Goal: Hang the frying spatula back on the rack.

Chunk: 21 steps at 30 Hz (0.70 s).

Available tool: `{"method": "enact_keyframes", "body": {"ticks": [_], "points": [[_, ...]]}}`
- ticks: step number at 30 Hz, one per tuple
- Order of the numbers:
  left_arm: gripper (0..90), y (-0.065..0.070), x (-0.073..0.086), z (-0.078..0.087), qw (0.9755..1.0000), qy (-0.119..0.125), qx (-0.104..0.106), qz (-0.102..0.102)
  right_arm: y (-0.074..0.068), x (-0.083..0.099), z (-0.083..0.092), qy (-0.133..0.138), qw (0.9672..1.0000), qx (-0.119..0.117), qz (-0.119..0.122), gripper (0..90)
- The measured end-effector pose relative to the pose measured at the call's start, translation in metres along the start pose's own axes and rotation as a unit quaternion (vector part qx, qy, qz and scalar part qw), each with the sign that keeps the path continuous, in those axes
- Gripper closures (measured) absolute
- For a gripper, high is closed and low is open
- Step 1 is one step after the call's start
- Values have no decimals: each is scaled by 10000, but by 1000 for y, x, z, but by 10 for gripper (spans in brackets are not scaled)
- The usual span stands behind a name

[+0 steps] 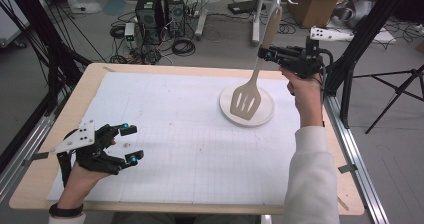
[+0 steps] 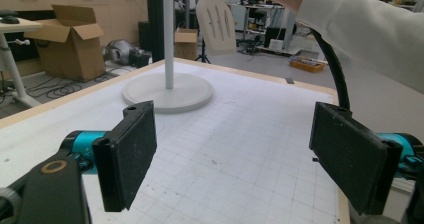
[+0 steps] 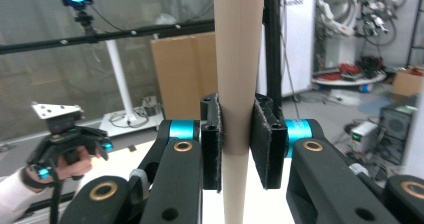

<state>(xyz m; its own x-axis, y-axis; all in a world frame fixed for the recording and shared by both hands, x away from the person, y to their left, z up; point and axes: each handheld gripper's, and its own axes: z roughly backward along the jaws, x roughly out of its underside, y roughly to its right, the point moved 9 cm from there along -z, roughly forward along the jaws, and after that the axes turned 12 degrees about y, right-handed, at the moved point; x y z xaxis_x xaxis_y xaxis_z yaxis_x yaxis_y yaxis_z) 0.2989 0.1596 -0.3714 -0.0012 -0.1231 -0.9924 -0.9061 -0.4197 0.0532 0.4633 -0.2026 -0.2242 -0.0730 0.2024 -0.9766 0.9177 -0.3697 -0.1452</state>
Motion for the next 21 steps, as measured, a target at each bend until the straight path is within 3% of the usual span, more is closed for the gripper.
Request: {"method": "enact_keyframes", "body": {"ticks": [12, 21], "points": [[195, 0, 2, 1, 9999, -108, -40, 11, 16, -4, -6, 64, 9999, -7, -113, 764], [195, -1, 2, 0, 9999, -135, -45, 28, 27, -5, -4, 141, 9996, 132, -212, 763]]}}
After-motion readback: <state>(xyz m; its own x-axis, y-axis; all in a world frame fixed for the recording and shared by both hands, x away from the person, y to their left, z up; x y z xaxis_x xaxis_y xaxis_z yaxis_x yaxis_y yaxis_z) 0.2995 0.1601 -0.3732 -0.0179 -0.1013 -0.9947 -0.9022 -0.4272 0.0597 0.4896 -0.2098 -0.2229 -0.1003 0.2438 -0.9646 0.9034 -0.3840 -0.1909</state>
